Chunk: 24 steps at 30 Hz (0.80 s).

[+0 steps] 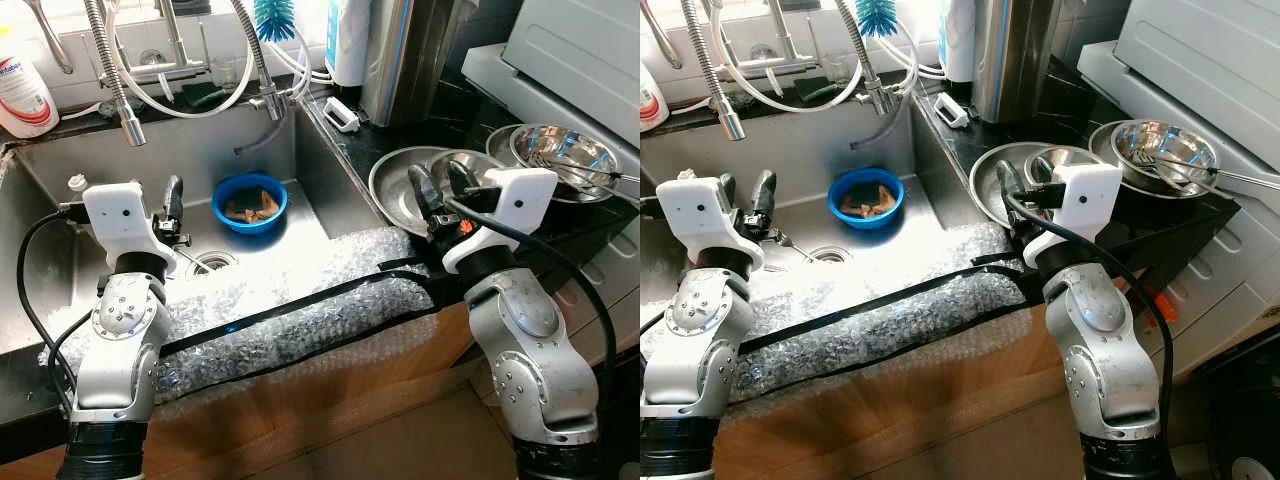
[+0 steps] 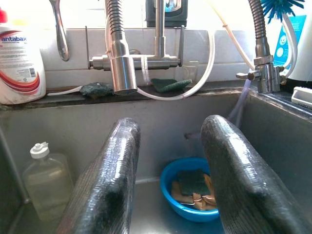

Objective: Kitchen organization

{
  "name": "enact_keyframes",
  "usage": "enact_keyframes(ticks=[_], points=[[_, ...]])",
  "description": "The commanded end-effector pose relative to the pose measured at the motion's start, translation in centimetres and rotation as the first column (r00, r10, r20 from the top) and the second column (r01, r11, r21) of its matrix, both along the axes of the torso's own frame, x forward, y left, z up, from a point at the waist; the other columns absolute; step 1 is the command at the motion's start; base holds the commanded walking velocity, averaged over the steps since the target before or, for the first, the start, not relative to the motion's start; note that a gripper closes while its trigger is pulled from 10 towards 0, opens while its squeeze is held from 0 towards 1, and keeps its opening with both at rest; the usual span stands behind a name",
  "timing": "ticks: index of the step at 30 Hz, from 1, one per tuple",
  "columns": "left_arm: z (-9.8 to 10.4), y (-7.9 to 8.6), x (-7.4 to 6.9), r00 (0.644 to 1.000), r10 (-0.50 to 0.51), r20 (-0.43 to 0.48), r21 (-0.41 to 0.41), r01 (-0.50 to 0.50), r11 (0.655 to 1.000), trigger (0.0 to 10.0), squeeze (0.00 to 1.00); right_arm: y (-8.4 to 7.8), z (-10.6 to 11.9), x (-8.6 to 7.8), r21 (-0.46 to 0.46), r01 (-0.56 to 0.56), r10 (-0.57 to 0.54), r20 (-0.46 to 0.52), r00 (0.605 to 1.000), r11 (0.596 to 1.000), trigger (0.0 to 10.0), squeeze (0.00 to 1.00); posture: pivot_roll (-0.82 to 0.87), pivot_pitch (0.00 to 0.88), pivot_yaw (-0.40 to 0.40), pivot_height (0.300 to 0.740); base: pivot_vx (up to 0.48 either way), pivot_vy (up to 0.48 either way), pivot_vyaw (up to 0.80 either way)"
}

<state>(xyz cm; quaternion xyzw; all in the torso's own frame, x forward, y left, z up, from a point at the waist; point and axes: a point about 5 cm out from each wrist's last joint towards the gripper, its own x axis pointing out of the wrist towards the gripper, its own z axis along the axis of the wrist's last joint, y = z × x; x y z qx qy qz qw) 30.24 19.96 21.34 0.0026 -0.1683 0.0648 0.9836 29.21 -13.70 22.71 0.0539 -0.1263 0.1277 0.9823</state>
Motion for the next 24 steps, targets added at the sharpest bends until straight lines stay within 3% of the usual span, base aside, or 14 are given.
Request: enact_keyframes(ticks=[1, 3, 4, 5, 17, 18, 19, 24], points=[[0.4, -0.1, -0.2, 1.000, 0.004, 0.013, 0.022, -0.004, 1.000, 10.0, 0.00, -0.3, 0.2, 0.3, -0.003, 0.037, -0.037, -0.016, 0.999, 0.999, 10.0, 0.00, -0.01, 0.134, -0.005, 0.740, 0.000, 0.000, 0.00], [0.4, -0.9, -0.2, 0.999, -0.046, 0.008, 0.028, 0.045, 0.999, 10.0, 0.00, -2.7, -0.2, 3.0, -0.185, 0.164, -0.189, -0.128, 0.974, 0.969, 10.0, 0.00, -0.01, 0.095, 0.008, 0.740, 0.000, 0.000, 0.00], [0.4, -0.9, -0.2, 0.999, -0.046, 0.008, 0.028, 0.045, 0.999, 10.0, 0.00, -2.7, -0.2, 3.0, -0.185, 0.164, -0.189, -0.128, 0.974, 0.969, 10.0, 0.00, -0.01, 0.095, 0.008, 0.740, 0.000, 0.000, 0.00], [0.4, -1.3, -0.2, 0.998, -0.068, 0.007, 0.030, 0.067, 0.997, 10.0, 0.00, -3.9, -0.4, 4.0, -0.260, 0.205, -0.253, -0.167, 0.953, 0.944, 10.0, 0.00, -0.01, 0.094, 0.007, 0.740, 0.000, 0.000, 0.00], [0.5, -1.9, -0.2, 0.996, -0.088, 0.008, 0.027, 0.087, 0.996, 10.0, 0.00, -4.9, 0.3, 4.6, -0.289, 0.218, -0.274, -0.168, 0.947, 0.932, 10.0, 0.00, -0.02, 0.100, 0.007, 0.740, 0.000, 0.000, 0.00], [0.5, -1.9, -0.1, 0.996, -0.088, 0.008, 0.027, 0.088, 0.996, 10.0, 0.00, -5.0, 0.3, 4.7, -0.297, 0.213, -0.271, -0.171, 0.947, 0.931, 10.0, 0.91, -0.02, 0.100, 0.007, 0.740, 0.000, 0.000, 0.00], [0.5, -1.9, -0.1, 0.996, -0.088, 0.008, 0.025, 0.088, 0.996, 10.0, 0.00, -5.1, 0.4, 4.8, -0.311, 0.203, -0.266, -0.176, 0.948, 0.929, 10.0, 1.00, -0.02, 0.102, 0.008, 0.740, 0.000, 0.000, 0.00], [0.5, -2.0, -0.1, 0.996, -0.088, 0.008, 0.020, 0.088, 0.996, 10.0, 0.00, -5.5, 1.2, 5.4, -0.395, 0.162, -0.240, -0.156, 0.958, 0.904, 10.0, 1.00, -0.02, 0.108, 0.011, 0.740, 0.000, 0.000, 0.00]])
